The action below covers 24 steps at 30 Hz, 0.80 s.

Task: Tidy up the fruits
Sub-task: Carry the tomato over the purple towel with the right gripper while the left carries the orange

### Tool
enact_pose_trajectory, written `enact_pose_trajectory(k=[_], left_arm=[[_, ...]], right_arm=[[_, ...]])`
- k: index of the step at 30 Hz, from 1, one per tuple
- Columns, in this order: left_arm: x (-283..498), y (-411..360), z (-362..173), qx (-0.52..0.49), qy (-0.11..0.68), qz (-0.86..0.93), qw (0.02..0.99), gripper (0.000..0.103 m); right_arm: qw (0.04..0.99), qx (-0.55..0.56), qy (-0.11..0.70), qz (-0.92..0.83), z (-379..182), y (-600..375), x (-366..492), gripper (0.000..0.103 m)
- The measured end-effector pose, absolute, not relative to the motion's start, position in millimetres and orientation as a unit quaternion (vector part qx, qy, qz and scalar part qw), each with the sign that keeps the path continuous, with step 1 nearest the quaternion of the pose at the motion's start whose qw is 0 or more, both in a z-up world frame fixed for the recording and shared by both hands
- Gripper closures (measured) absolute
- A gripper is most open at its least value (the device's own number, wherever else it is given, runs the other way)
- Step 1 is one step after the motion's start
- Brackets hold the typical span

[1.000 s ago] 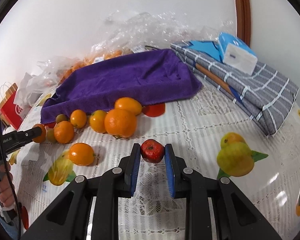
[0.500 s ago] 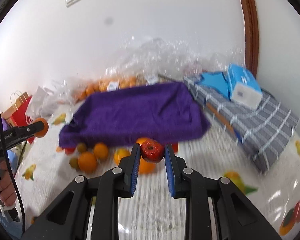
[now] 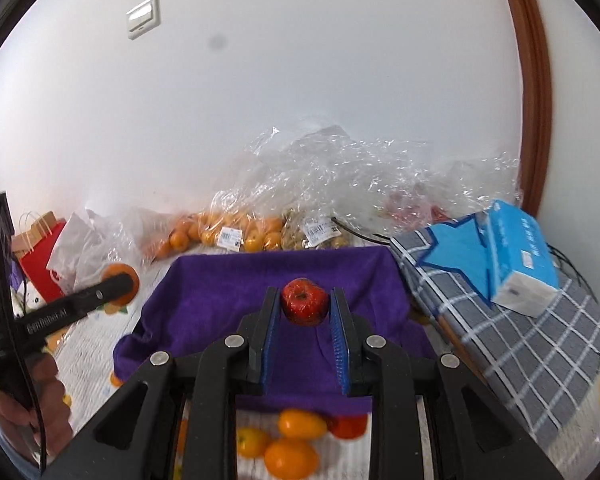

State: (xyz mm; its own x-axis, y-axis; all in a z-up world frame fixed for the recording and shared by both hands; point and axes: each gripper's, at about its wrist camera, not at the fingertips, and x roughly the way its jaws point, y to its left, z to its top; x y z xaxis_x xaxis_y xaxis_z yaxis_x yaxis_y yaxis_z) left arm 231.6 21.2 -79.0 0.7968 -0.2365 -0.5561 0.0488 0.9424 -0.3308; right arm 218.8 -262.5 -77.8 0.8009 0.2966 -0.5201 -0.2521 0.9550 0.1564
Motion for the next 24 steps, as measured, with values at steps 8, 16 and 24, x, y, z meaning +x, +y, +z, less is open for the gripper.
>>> enact_pose_trajectory(k=[8,16,24], left_arm=[[253,26,-121,-0.145,0.33,-0.055,0.931,0.064],[260,26,-135,-0.153,0.333,-0.066,0.928,0.064],[265,20,-147,-0.143,0.347,-0.064,0.925,0.063]], right_arm=[[0.941,0.031,0.311,0.131,-123,-259,253,0.079],[0.931,0.027,0.342,0.125,-152,-263,271,0.079],[0.921,0.025,0.369,0.121,-173,-262,281,0.079]])
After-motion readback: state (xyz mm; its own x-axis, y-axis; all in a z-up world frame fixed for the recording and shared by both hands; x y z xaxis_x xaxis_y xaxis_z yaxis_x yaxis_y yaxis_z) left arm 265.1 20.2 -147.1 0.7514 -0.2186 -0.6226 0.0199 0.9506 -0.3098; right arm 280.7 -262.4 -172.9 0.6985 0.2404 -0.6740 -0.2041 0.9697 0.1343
